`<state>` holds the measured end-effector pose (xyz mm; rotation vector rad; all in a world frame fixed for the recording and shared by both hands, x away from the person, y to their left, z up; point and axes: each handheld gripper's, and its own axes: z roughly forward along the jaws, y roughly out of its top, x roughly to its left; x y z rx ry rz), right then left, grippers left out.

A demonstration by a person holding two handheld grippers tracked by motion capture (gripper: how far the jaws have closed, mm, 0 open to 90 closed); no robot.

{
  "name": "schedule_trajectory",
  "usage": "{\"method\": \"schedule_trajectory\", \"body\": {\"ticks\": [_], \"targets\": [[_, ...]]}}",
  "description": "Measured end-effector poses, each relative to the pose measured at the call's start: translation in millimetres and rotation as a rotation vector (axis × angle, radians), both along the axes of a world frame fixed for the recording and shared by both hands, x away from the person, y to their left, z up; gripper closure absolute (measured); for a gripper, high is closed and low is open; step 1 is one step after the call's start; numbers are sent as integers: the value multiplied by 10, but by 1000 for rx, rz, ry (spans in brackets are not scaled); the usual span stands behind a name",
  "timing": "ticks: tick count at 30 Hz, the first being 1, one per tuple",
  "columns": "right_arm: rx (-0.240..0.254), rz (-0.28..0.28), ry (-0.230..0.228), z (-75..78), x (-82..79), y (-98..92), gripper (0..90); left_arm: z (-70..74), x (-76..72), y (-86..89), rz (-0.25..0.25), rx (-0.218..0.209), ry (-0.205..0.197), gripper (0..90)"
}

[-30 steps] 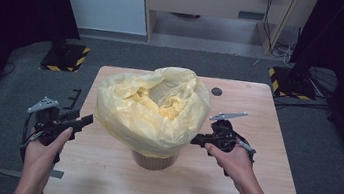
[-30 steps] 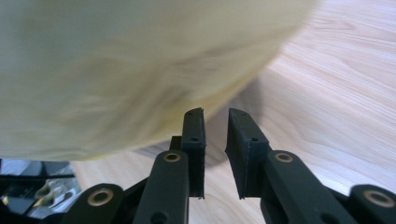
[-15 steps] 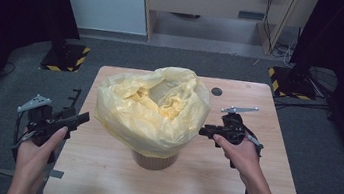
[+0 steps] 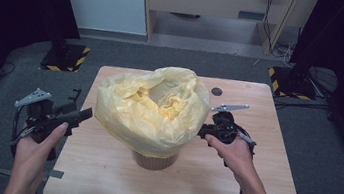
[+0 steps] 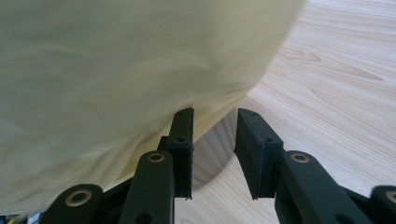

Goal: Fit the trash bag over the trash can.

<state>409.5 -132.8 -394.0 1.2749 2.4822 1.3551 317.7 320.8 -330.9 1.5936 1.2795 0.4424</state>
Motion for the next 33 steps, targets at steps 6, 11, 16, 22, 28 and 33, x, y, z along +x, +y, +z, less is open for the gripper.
{"method": "schedule_trajectory", "body": {"ticks": [6, 11, 16, 22, 28, 33], "targets": [[-11, 29, -8, 3, -41, 76, 674, -18, 51, -79, -8, -4, 12, 246], [-14, 34, -7, 12, -40, 89, 706, -22, 85, -110, -8, -15, 24, 231], [-24, 40, -11, 19, -47, 100, 717, -20, 128, -157, -20, -39, 33, 214], [-33, 42, -9, 25, -48, 105, 717, 31, 119, -214, -33, -39, 30, 205], [-39, 43, -8, 18, -47, 111, 713, -73, 201, -289, -37, -41, 71, 197], [-46, 46, -10, 32, -42, 114, 711, -149, 266, -336, -60, -52, 91, 280]]}}
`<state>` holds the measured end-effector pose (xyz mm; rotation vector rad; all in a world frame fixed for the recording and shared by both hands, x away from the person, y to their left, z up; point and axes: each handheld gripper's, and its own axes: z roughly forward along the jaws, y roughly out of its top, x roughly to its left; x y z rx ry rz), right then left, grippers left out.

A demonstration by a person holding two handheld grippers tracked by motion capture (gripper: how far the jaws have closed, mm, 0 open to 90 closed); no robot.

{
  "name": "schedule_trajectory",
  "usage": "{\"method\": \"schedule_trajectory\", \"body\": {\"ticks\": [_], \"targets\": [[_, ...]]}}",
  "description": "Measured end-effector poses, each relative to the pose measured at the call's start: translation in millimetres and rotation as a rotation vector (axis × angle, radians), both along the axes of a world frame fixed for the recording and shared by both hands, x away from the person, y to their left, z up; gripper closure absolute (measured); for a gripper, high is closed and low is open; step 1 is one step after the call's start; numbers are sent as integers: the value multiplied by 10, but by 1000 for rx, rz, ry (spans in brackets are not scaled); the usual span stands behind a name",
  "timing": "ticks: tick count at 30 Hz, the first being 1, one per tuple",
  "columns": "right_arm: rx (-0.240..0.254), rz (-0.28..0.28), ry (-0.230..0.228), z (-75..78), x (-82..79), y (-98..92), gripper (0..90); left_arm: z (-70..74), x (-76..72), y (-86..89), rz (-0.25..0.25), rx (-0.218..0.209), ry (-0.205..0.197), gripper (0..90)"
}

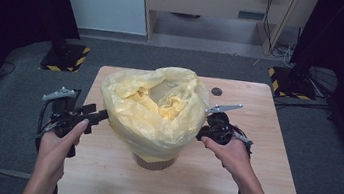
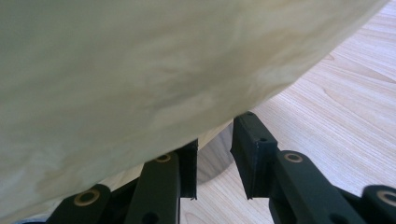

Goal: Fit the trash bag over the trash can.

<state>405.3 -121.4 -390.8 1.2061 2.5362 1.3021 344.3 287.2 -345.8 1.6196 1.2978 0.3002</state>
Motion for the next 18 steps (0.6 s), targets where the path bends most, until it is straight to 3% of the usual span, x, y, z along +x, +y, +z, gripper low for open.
{"method": "schedule_trajectory", "body": {"ticks": [8, 18], "targets": [[2, 0, 0, 14, -3, -4, 711, -88, 82, -51, -17, -5, 26, 451], [2, 2, 0, 13, -2, -5, 710, -199, 210, -103, -30, -4, 65, 780]]}}
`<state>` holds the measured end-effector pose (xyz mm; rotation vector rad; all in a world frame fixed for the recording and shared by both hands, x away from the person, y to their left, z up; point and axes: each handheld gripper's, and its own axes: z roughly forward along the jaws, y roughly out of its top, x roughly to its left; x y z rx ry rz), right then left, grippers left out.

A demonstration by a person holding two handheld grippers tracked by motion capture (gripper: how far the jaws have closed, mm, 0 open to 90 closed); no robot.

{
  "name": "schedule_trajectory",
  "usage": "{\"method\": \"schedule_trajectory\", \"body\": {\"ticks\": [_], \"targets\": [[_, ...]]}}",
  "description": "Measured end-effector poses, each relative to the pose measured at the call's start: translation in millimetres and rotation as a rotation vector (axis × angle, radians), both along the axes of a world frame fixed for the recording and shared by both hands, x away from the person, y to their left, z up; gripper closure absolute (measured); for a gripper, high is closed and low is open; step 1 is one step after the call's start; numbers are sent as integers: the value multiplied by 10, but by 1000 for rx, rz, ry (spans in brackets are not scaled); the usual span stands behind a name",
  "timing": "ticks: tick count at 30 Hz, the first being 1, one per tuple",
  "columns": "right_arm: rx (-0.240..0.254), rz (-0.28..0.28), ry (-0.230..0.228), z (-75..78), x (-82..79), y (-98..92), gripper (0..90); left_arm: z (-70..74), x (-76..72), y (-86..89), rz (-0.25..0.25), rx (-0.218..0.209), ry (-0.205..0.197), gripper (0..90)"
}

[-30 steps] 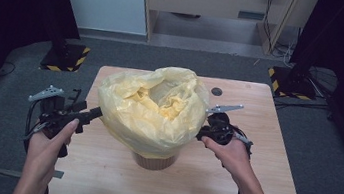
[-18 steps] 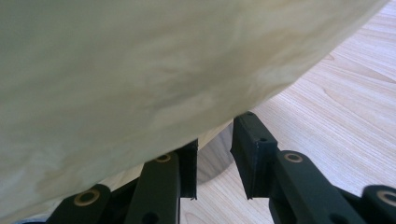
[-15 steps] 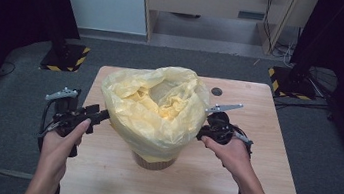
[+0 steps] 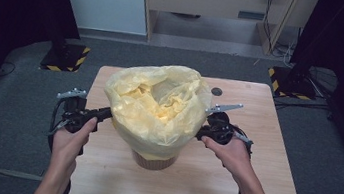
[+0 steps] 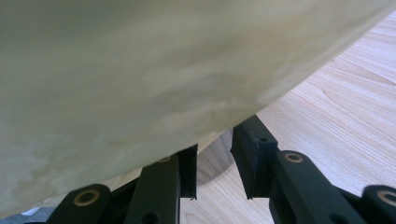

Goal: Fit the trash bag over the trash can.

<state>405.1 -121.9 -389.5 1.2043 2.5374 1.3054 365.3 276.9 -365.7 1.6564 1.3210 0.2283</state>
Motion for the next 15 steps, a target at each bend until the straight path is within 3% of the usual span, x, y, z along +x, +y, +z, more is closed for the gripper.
{"method": "schedule_trajectory", "body": {"ticks": [5, 15], "targets": [[0, 0, 1, -1, -1, 0, 710, -80, 79, -36, 7, 40, 12, 896], [1, 6, 5, -38, -12, -7, 709, -306, 189, -133, 0, 112, 62, 900]]}}
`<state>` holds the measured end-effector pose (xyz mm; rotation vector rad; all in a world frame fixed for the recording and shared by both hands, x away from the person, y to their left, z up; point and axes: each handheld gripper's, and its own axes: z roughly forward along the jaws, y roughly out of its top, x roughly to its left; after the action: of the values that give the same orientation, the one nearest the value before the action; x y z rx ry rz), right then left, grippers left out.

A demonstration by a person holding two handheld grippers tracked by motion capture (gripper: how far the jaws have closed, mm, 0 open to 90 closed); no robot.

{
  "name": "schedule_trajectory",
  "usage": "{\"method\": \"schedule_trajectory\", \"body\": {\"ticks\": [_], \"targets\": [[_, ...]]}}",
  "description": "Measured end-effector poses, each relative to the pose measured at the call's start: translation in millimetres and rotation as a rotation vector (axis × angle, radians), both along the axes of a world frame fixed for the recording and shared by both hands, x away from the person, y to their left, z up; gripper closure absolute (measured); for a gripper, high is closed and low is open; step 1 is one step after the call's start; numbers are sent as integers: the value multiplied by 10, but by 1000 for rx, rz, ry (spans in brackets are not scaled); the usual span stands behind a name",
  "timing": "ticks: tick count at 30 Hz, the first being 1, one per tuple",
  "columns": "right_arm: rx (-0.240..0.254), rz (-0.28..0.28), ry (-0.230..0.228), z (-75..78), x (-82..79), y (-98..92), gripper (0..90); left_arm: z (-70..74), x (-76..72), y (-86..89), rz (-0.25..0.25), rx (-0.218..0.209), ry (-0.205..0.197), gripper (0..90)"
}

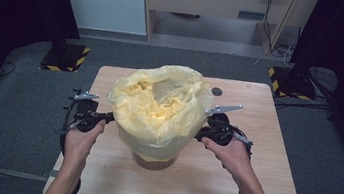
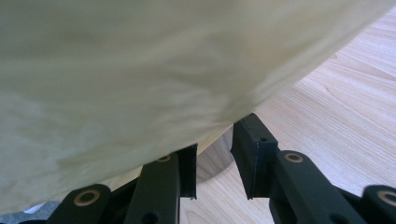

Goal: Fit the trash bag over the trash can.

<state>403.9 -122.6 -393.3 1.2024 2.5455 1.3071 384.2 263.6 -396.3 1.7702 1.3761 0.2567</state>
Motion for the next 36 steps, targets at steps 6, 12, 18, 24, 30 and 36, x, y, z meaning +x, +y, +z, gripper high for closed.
{"method": "schedule_trajectory", "body": {"ticks": [6, 12, 18, 24, 30, 36], "targets": [[1, 1, 7, -37, -13, -5, 705, -125, 52, -24, 0, 20, 27, 900], [28, -32, 3, -14, -30, -143, 687, -190, 78, -7, 7, 56, 44, 900], [61, -61, 0, 49, -60, -255, 641, -213, 77, -7, 3, 82, 54, 900], [87, -64, 12, 22, -32, -225, 606, -211, 63, -38, -8, 95, 51, 900], [112, -75, 38, -40, 20, -141, 580, -223, 68, -77, -17, 97, 50, 900], [120, -109, 62, -122, 76, -74, 568, -220, 60, -77, -16, 106, 46, 900]]}}
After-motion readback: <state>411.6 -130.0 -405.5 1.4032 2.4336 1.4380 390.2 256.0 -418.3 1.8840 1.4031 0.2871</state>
